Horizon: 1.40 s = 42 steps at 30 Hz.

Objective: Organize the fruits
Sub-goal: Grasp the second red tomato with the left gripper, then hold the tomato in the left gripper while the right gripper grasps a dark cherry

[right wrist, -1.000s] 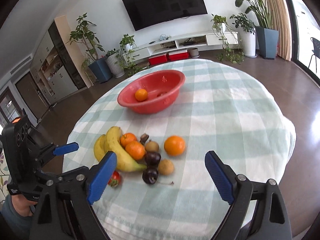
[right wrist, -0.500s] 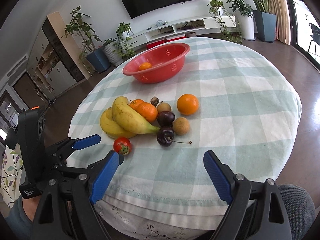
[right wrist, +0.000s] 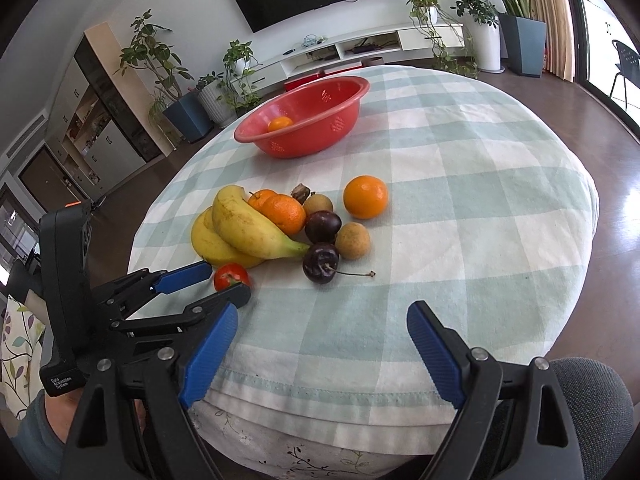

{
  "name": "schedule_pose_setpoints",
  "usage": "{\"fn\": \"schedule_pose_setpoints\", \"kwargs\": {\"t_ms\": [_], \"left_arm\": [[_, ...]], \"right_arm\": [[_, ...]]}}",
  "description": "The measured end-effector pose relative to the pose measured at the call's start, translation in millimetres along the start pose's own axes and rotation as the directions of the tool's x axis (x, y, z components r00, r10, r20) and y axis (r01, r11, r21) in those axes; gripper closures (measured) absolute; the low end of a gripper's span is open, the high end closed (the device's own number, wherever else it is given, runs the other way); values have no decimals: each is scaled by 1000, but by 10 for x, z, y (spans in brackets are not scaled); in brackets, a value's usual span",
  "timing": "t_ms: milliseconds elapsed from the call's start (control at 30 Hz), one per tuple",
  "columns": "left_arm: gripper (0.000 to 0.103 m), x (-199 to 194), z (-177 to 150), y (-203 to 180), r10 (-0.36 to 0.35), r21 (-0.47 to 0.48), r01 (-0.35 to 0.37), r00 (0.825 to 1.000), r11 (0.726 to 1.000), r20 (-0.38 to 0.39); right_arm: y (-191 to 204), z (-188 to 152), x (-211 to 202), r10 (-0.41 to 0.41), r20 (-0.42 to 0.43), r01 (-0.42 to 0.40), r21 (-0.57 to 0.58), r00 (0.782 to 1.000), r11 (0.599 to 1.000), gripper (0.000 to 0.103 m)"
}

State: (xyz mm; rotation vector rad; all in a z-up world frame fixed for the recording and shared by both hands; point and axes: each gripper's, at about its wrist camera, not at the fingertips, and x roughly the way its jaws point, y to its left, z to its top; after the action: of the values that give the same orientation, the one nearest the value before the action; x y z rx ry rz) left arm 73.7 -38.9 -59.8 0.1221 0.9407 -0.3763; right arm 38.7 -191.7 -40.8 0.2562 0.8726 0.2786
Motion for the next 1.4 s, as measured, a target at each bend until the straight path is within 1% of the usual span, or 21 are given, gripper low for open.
{"fn": "schedule_pose_setpoints", "kwargs": {"t_ms": [100,133,200,233,300,367,633,767,900,1000,1200,1400], "left_arm": [[55,16,-1,1,4,3,-4,1000,1000,-11],[58,25,-7,-10,9,7,-9,1000,1000,-18],[59,37,-17,-45,35,27,-34,999,999,-20],[60,48,-25,-52,35,30,-34,999,999,-23],[64,67,-39,-32,27,20,-27,999,999,-25],[73,68,-35,-15,26,17,-26,999,1000,-19],[74,41,-76,48,9,11,-9,1000,1000,-6],[74,-8,-127,119,-14,-5,14,1000,1000,-3],[74,-81,-190,211,-50,-41,50,999,998,-2],[74,-157,-243,264,-72,-63,72,997,995,10],[74,-208,-325,332,-114,-91,117,993,989,32],[74,-220,-349,372,-143,-100,147,989,984,45]], "right_arm": [[2,-3,3,0,1,0,-1,1000,1000,14],[2,-3,2,-2,1,2,-2,1000,1000,14],[3,-3,0,-2,2,2,-3,1000,1000,14],[3,-3,1,-1,1,1,-2,1000,1000,14],[7,-6,1,0,-2,0,-1,1000,1000,14],[16,-13,4,-2,-5,2,-2,1000,1000,14],[42,-28,38,-12,-16,12,-4,1000,1000,14],[66,-18,79,-30,-9,30,-7,1000,1000,14],[147,15,173,-27,-16,26,-29,1000,999,26],[184,63,261,-22,-12,21,-28,1000,999,31],[174,164,467,-60,-40,60,-4,997,998,47],[156,214,569,-119,-44,118,-19,992,993,54]]}}
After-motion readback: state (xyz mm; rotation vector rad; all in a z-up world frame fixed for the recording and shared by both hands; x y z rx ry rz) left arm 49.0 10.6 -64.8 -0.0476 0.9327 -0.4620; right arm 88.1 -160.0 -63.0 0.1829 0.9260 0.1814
